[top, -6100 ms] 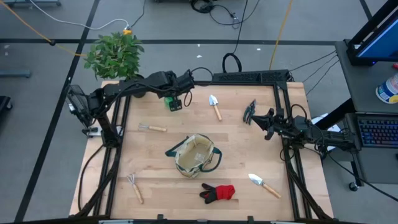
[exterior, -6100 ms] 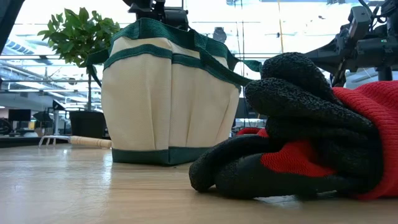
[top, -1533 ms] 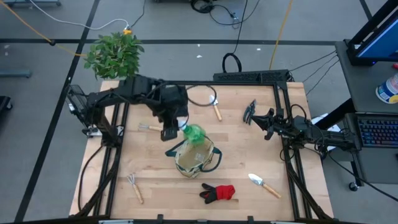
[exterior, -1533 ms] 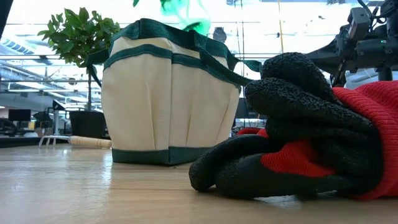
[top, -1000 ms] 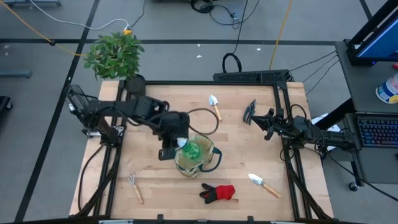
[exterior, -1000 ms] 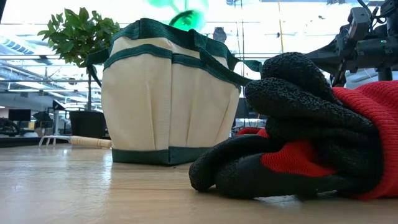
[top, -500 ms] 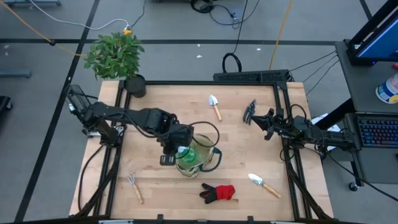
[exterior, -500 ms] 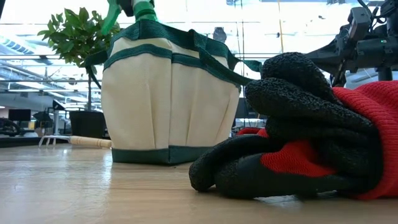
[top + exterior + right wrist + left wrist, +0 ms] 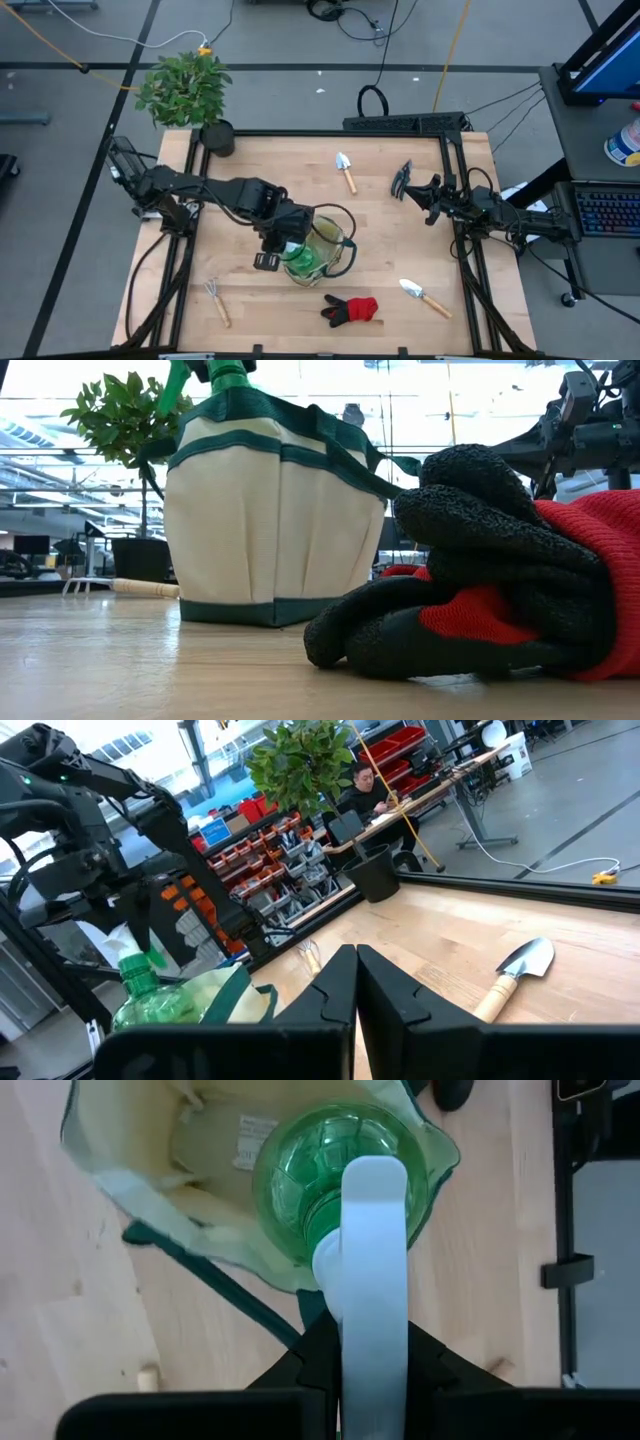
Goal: Pick & Place Garden tools in Gardening bag
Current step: Put the spray bottle into the gardening bag
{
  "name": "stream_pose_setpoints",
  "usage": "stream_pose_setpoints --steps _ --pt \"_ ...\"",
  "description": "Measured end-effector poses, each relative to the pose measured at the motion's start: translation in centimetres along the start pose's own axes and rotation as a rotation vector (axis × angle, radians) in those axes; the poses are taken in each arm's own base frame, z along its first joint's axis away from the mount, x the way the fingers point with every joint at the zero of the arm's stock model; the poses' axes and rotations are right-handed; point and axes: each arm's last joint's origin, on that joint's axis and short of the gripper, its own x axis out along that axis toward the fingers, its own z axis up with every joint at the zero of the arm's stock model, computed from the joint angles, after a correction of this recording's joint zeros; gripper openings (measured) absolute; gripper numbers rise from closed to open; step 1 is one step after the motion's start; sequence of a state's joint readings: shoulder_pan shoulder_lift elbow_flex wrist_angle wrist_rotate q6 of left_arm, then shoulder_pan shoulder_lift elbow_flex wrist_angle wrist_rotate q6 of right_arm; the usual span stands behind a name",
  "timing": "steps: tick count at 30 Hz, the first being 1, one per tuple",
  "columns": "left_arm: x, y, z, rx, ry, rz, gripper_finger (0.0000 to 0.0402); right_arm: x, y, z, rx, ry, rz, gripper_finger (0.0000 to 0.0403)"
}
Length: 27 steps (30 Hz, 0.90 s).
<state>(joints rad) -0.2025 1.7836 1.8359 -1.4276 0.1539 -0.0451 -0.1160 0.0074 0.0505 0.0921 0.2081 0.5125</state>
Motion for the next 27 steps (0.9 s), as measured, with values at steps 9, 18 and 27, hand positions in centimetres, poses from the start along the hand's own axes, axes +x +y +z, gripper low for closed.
stream_pose_setpoints --steps 9,18,27 --pt "2.3 0.4 0.6 0.074 0.118 0.016 0.0051 0.1 -0.1 -0.2 0.025 0.019 -0.011 0.0000" --pt "2.2 0.3 0.4 0.077 0.123 0.024 0.0051 0.3 -0.2 -0.4 0.019 0.045 -0.026 0.0000" --pt "2.2 0.2 0.4 0.078 0.124 0.027 0.0079 0.3 -0.2 -0.5 0.016 0.057 -0.033 0.0000"
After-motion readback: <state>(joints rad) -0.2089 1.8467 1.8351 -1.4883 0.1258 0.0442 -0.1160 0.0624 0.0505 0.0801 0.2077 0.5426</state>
